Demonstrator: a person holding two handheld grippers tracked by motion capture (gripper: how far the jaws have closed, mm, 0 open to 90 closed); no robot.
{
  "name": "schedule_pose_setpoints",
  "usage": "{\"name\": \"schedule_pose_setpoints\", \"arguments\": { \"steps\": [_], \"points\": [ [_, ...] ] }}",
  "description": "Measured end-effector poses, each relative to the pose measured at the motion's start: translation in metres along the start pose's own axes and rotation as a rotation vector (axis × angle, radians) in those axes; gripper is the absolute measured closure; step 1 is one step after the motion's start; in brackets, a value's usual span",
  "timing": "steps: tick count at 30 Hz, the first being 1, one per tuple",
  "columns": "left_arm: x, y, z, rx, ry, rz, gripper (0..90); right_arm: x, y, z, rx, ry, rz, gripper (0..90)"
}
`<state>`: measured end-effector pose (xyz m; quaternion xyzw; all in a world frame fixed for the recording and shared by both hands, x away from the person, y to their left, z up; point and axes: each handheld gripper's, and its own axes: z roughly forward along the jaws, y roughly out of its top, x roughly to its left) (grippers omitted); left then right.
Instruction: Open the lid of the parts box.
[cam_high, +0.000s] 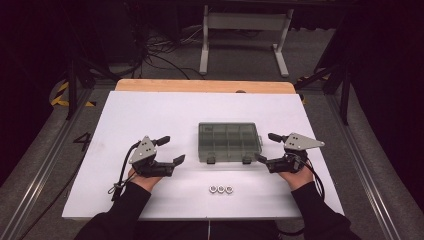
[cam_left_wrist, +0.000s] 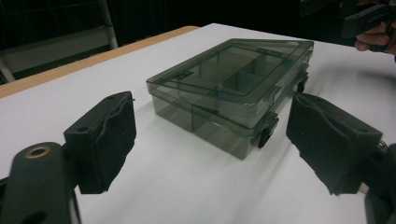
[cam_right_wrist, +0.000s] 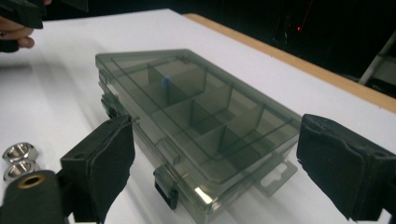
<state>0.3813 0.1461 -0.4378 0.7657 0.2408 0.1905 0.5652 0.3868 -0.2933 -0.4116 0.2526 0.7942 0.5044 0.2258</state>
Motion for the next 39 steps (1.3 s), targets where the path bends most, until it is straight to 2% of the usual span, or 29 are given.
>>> {"name": "schedule_pose_setpoints", "arguments": {
  "steps": [2, 6, 11, 17, 21, 25, 26, 29, 34, 35, 39],
  "points": [
    [-0.002, 0.000, 0.005, 0.025, -0.008, 0.008, 20.8, 0.000, -0.002, 0.001, 0.034, 0.011, 0.014, 14.8],
    [0.001, -0.003, 0.015, 0.089, -0.032, -0.034, 27.8, 0.000, -0.005, 0.004, 0.080, 0.002, 0.030, 15.3],
    [-0.001, -0.004, 0.025, 0.132, -0.054, -0.018, 36.2, -0.001, -0.009, 0.007, 0.135, 0.007, 0.043, 18.8],
    [-0.009, -0.001, 0.045, 0.198, -0.101, -0.006, 39.8, -0.001, -0.011, 0.009, 0.178, 0.016, 0.047, 23.9],
    [-0.012, -0.002, 0.055, 0.248, -0.094, -0.009, 43.2, -0.002, -0.012, 0.011, 0.199, 0.015, 0.045, 28.1],
    [-0.014, -0.001, 0.060, 0.258, -0.084, 0.011, 49.0, -0.002, -0.014, 0.014, 0.229, 0.018, 0.042, 36.8],
    [-0.014, -0.001, 0.060, 0.258, -0.084, 0.011, 51.3, -0.002, -0.014, 0.014, 0.229, 0.018, 0.042, 36.8],
    [-0.015, 0.001, 0.062, 0.260, -0.086, 0.010, 53.8, -0.001, -0.014, 0.015, 0.241, 0.020, 0.036, 45.5],
    [-0.016, 0.004, 0.063, 0.255, -0.082, 0.007, 56.1, -0.003, -0.013, 0.014, 0.234, 0.016, 0.051, 50.3],
    [-0.015, 0.005, 0.063, 0.241, -0.077, 0.004, 56.1, -0.004, -0.013, 0.014, 0.232, 0.017, 0.057, 53.1],
    [-0.014, 0.008, 0.062, 0.229, -0.067, 0.000, 56.4, -0.003, -0.012, 0.014, 0.236, 0.009, 0.049, 57.1]
  ]
}}
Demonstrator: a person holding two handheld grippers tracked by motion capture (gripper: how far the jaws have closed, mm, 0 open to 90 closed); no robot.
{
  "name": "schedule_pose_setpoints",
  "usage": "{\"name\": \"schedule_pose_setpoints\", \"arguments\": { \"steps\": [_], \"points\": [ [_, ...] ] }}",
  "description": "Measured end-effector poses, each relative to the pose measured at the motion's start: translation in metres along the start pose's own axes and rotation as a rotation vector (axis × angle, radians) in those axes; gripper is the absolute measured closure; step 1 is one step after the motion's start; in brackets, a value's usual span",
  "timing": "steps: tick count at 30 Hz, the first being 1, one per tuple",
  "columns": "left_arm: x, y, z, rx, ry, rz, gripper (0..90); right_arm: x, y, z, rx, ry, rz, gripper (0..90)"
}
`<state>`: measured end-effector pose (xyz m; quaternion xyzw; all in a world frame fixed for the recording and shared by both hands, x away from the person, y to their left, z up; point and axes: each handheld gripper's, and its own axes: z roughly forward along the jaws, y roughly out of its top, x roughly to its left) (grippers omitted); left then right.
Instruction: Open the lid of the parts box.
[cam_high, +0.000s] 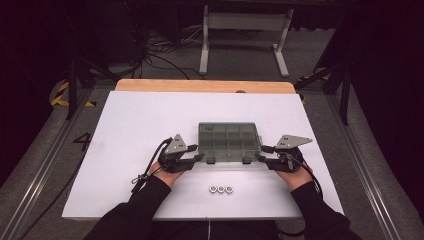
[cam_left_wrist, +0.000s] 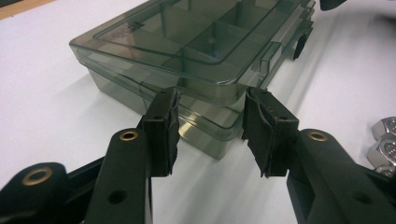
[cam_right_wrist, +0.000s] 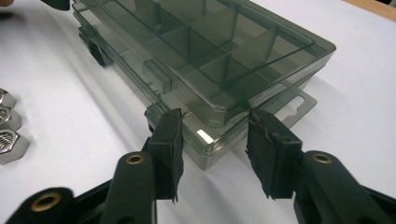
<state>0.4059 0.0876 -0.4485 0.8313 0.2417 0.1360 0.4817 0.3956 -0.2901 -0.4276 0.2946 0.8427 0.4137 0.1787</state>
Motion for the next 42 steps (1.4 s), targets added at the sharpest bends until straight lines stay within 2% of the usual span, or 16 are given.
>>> {"name": "schedule_pose_setpoints", "arguments": {
  "steps": [3, 7, 15, 20, 21, 23, 25, 29, 37, 42],
  "points": [
    [0.001, 0.002, -0.001, -0.016, -0.001, -0.005, 56.9, 0.000, 0.002, -0.003, -0.015, -0.014, 0.003, 62.4],
    [0.001, 0.006, -0.004, -0.041, 0.008, -0.008, 57.1, -0.001, 0.005, -0.007, -0.041, -0.024, 0.011, 64.4],
    [0.006, 0.018, -0.006, -0.100, 0.038, -0.028, 56.9, -0.005, 0.016, -0.010, -0.105, -0.061, 0.032, 63.7],
    [0.008, 0.021, -0.006, -0.108, 0.049, -0.028, 57.7, -0.006, 0.019, -0.010, -0.120, -0.069, 0.035, 62.4],
    [0.007, 0.021, -0.006, -0.108, 0.049, -0.030, 57.8, -0.006, 0.019, -0.010, -0.120, -0.070, 0.035, 61.1],
    [0.007, 0.021, -0.006, -0.109, 0.049, -0.031, 57.9, -0.006, 0.019, -0.009, -0.121, -0.082, 0.037, 49.1],
    [0.007, 0.021, -0.006, -0.110, 0.049, -0.032, 57.9, -0.007, 0.019, -0.009, -0.130, -0.101, 0.044, 41.6],
    [0.008, 0.021, -0.006, -0.112, 0.048, -0.034, 58.0, -0.007, 0.021, -0.005, -0.114, -0.129, 0.014, 30.9],
    [0.008, 0.021, -0.005, -0.109, 0.049, -0.036, 57.8, -0.003, 0.031, 0.005, -0.104, -0.147, -0.063, 27.4],
    [0.008, 0.021, -0.006, -0.110, 0.047, -0.037, 57.7, -0.004, 0.037, 0.007, -0.101, -0.162, -0.089, 31.9]
  ]
}}
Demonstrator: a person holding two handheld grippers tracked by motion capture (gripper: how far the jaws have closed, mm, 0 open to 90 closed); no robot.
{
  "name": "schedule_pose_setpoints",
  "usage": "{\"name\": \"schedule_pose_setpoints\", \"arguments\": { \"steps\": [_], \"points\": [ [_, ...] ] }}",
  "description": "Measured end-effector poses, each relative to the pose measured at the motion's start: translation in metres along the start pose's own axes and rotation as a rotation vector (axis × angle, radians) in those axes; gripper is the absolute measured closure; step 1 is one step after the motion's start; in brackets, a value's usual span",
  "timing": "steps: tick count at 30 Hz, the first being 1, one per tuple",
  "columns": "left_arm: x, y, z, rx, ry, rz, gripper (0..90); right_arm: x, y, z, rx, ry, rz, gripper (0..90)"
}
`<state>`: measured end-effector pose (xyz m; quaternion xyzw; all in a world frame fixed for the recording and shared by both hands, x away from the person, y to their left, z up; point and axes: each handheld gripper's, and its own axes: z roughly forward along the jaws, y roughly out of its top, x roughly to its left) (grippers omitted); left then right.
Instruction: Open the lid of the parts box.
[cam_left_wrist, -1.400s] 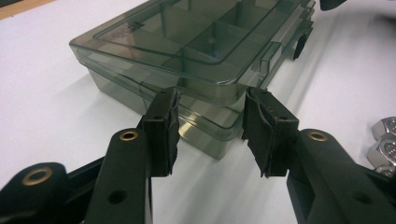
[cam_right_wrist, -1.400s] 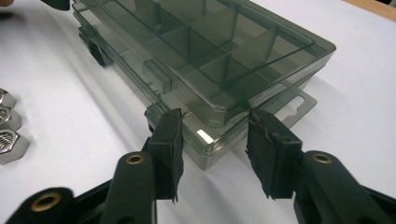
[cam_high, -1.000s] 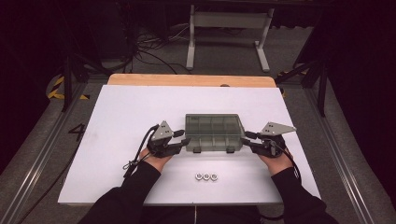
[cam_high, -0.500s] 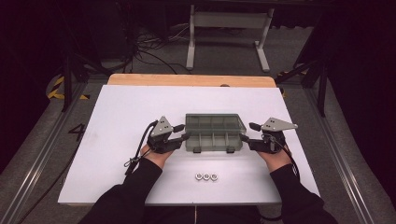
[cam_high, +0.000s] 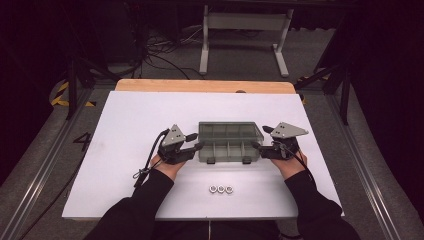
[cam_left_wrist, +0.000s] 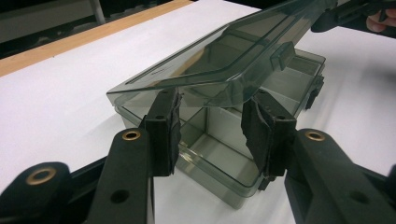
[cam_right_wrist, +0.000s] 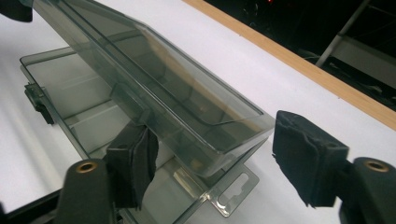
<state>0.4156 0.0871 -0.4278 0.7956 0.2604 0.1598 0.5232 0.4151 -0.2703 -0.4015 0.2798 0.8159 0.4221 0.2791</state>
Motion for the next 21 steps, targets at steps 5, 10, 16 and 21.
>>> {"name": "schedule_pose_setpoints", "arguments": {
  "steps": [5, 10, 16, 21],
  "points": [
    [0.001, 0.000, 0.000, 0.005, 0.000, 0.006, 57.8, 0.000, 0.001, 0.001, -0.006, 0.007, -0.012, 41.2],
    [0.001, -0.001, 0.001, 0.009, -0.004, -0.002, 57.8, -0.002, 0.004, -0.003, -0.049, -0.003, -0.013, 48.5],
    [0.000, -0.003, 0.005, 0.030, -0.014, 0.011, 57.9, -0.005, 0.008, -0.006, -0.102, -0.033, -0.010, 52.3],
    [0.000, -0.007, 0.007, 0.049, -0.026, 0.010, 61.6, -0.015, 0.019, -0.003, -0.126, -0.034, 0.034, 55.3]
  ]
}}
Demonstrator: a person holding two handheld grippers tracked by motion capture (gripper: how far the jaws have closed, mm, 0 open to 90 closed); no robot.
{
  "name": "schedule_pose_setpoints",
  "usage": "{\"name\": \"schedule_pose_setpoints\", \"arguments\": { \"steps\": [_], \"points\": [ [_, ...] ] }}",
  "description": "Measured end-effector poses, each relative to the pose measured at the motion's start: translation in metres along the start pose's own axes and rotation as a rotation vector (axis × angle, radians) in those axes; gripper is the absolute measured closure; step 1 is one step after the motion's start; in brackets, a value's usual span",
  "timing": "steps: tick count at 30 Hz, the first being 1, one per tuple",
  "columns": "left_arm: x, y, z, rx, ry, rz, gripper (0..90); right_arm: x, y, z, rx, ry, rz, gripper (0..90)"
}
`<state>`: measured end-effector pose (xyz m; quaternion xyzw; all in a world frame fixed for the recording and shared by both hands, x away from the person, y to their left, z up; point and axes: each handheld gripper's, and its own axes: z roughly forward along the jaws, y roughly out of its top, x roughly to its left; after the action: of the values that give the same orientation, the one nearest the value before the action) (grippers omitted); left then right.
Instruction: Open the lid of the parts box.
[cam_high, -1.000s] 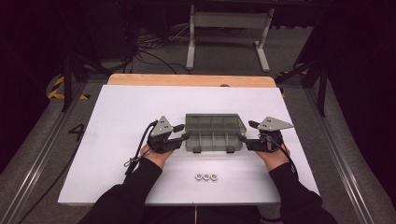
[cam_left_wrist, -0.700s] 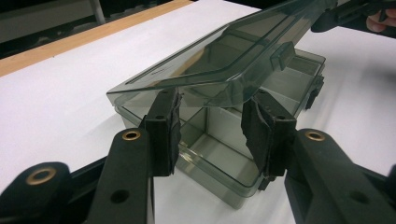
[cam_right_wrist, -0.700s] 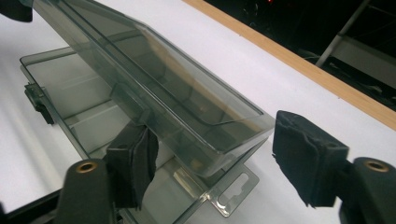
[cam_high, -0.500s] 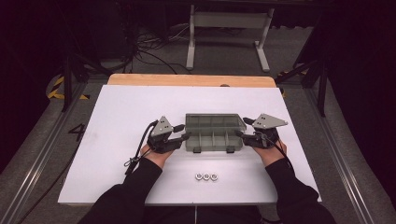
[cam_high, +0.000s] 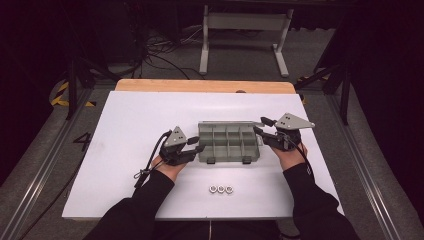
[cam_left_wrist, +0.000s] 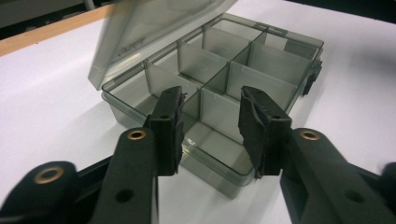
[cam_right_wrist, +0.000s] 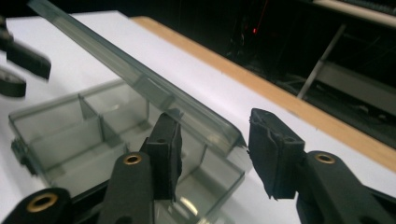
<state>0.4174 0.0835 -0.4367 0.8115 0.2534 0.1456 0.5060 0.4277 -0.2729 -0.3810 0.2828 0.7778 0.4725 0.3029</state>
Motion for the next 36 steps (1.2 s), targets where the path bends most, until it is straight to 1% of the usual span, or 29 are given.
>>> {"name": "schedule_pose_setpoints", "arguments": {
  "steps": [2, 5, 8, 10, 11, 12, 13, 14, 15, 16, 18, 22, 25, 27, 28, 30, 31, 32, 33, 36],
  "points": [
    [0.000, -0.001, 0.000, 0.003, -0.003, 0.007, 64.6, -0.003, 0.006, 0.003, 0.007, -0.002, 0.010, 55.4],
    [0.000, -0.001, -0.001, -0.002, -0.007, 0.003, 65.4, -0.004, 0.010, 0.005, -0.005, -0.003, 0.012, 55.7],
    [0.001, -0.002, -0.003, -0.006, -0.004, 0.006, 67.6, -0.010, 0.018, 0.010, -0.001, -0.006, 0.023, 56.6],
    [0.001, -0.002, -0.004, -0.006, -0.005, 0.005, 67.6, -0.012, 0.020, 0.011, -0.001, -0.004, 0.027, 56.9],
    [0.001, -0.002, -0.005, -0.007, -0.007, -0.001, 67.5, -0.014, 0.021, 0.013, 0.000, -0.002, 0.038, 57.0],
    [0.001, -0.002, -0.006, -0.008, -0.002, 0.007, 67.0, -0.017, 0.023, 0.015, 0.001, 0.003, 0.047, 57.1],
    [0.001, -0.002, -0.007, -0.007, -0.001, 0.006, 66.5, -0.020, 0.024, 0.017, 0.000, 0.012, 0.053, 57.2],
    [0.001, -0.002, -0.008, -0.008, 0.001, 0.005, 65.0, -0.025, 0.027, 0.021, 0.000, 0.025, 0.049, 58.0],
    [0.002, -0.002, -0.009, -0.009, 0.004, 0.007, 65.0, -0.025, 0.027, 0.021, 0.000, 0.025, 0.049, 58.0],
    [0.001, -0.002, -0.010, -0.008, 0.001, -0.002, 64.6, -0.027, 0.028, 0.023, 0.006, 0.033, 0.050, 58.1],
    [0.002, -0.002, -0.012, -0.009, 0.006, 0.007, 63.9, -0.032, 0.031, 0.027, 0.008, 0.048, 0.054, 58.9],
    [0.003, -0.004, -0.017, -0.010, 0.020, 0.008, 62.7, -0.038, 0.035, 0.034, 0.016, 0.043, 0.060, 59.2],
    [0.005, -0.005, -0.020, -0.011, 0.028, 0.002, 61.7, -0.040, 0.037, 0.038, 0.019, 0.036, 0.067, 59.4],
    [0.007, -0.007, -0.023, -0.012, 0.030, -0.005, 61.4, -0.043, 0.037, 0.041, 0.006, 0.034, 0.077, 59.5],
    [0.007, -0.008, -0.023, -0.013, 0.031, -0.014, 60.9, -0.044, 0.036, 0.043, 0.001, 0.035, 0.081, 59.7],
    [0.008, -0.009, -0.024, -0.005, 0.031, -0.009, 60.5, -0.048, 0.036, 0.045, 0.003, 0.038, 0.090, 60.2],
    [0.008, -0.009, -0.023, -0.004, 0.027, -0.016, 60.3, -0.049, 0.037, 0.046, 0.003, 0.040, 0.092, 60.3],
    [0.008, -0.010, -0.023, -0.001, 0.024, -0.010, 60.2, -0.050, 0.037, 0.047, 0.007, 0.036, 0.088, 60.4],
    [0.006, -0.010, -0.022, 0.003, 0.019, -0.015, 60.1, -0.050, 0.038, 0.049, 0.010, 0.034, 0.089, 60.3],
    [0.002, -0.011, -0.019, 0.010, 0.004, -0.007, 60.0, -0.054, 0.040, 0.053, 0.017, 0.032, 0.091, 60.4]
  ]
}}
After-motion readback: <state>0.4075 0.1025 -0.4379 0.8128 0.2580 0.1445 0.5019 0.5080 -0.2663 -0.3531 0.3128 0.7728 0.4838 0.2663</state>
